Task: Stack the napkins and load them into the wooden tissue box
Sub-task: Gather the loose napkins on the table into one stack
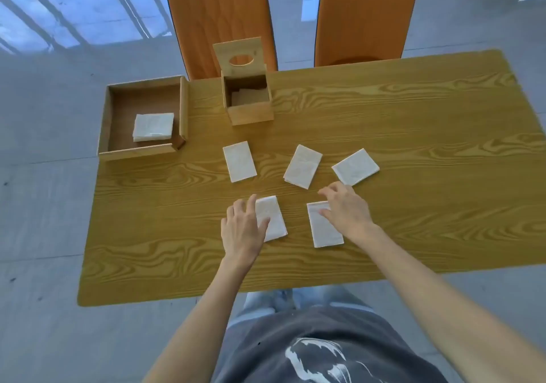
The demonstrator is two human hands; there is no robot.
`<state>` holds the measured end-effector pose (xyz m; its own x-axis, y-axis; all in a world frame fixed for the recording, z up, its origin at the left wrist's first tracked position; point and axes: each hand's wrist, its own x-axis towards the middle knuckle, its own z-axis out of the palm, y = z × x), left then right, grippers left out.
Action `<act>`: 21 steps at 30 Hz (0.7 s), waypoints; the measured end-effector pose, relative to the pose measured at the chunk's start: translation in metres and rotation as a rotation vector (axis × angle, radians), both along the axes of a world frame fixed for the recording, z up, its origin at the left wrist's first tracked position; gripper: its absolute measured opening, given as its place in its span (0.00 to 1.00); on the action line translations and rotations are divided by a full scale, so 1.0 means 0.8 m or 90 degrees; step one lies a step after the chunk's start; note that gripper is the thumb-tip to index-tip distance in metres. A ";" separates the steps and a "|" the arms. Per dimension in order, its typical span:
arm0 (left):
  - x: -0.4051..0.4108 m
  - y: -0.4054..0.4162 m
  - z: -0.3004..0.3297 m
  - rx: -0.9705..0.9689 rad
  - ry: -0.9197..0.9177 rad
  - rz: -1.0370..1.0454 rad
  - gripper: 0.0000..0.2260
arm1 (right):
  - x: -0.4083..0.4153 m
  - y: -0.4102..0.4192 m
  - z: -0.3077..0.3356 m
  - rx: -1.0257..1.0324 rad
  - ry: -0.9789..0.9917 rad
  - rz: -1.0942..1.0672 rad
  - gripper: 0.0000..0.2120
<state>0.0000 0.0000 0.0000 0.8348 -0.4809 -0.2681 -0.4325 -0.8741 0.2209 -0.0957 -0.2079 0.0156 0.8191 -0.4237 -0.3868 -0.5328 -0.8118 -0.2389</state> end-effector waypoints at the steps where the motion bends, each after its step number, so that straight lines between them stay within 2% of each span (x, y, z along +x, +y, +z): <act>1: -0.001 0.000 0.001 0.006 0.002 0.026 0.30 | 0.001 -0.001 -0.001 -0.006 0.015 0.001 0.23; 5: -0.009 -0.002 -0.003 0.013 0.032 0.138 0.33 | 0.003 -0.006 -0.014 -0.010 0.062 -0.018 0.25; 10: -0.009 -0.002 -0.010 -0.018 0.131 0.254 0.35 | 0.007 -0.007 -0.022 -0.010 0.061 -0.022 0.20; 16: -0.006 0.003 -0.020 -0.087 0.206 0.327 0.25 | 0.011 -0.007 -0.022 -0.002 0.046 -0.023 0.11; 19: -0.004 0.008 -0.024 -0.126 0.221 0.347 0.19 | 0.012 -0.006 -0.018 0.028 0.057 -0.028 0.11; 21: -0.003 0.012 -0.025 -0.156 0.229 0.355 0.14 | 0.013 -0.007 -0.016 0.093 0.070 -0.041 0.12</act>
<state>-0.0023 0.0097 -0.0201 0.8540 -0.0889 -0.5127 0.2021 -0.8512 0.4843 -0.0851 -0.2132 0.0030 0.7415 -0.4065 -0.5338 -0.6117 -0.7365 -0.2888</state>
